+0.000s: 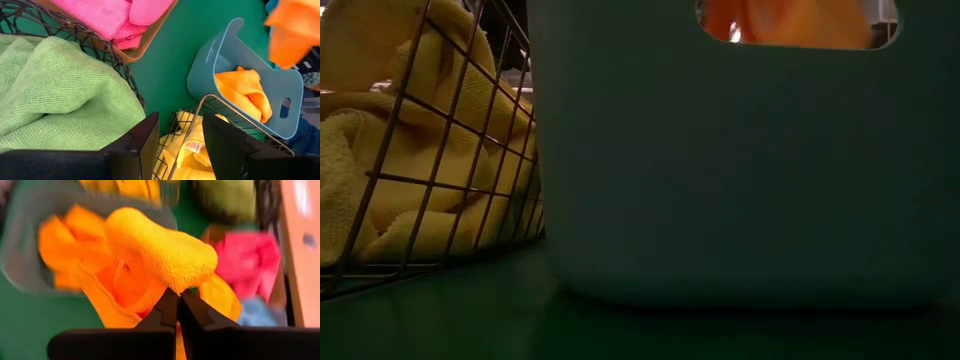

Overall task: Sort microfiber towel by color & place in baskets
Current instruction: Put the orange towel into the blue bin

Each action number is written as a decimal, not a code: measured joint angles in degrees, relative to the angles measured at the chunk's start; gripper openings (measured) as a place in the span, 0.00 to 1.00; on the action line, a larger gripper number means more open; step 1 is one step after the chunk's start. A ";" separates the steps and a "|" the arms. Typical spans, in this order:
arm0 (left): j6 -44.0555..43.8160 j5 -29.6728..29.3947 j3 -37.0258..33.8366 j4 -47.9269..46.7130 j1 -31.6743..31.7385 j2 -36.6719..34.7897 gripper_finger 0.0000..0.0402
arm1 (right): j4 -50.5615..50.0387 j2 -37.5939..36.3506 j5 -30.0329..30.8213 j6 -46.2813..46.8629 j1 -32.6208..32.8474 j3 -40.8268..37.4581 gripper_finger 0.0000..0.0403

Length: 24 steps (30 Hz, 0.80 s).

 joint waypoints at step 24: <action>0.03 -2.88 0.00 0.92 0.00 0.00 0.36 | 22.83 11.27 -15.68 -23.74 -0.21 3.60 0.02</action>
